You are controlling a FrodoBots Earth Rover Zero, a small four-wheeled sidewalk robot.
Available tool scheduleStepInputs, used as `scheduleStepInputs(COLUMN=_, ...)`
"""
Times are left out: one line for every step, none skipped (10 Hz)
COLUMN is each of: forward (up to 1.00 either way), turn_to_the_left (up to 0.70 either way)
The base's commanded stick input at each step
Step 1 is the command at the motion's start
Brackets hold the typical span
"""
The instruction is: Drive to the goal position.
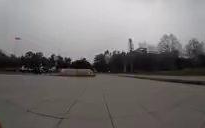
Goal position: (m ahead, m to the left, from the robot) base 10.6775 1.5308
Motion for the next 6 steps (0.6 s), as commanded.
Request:
scheduleStepInputs(forward=0.70, turn_to_the_left=-0.01)
scheduleStepInputs(forward=0.70, turn_to_the_left=-0.01)
scheduleStepInputs(forward=0.70, turn_to_the_left=-0.01)
scheduleStepInputs(forward=0.70, turn_to_the_left=-0.01)
scheduleStepInputs(forward=0.70, turn_to_the_left=-0.01)
scheduleStepInputs(forward=0.70, turn_to_the_left=-0.01)
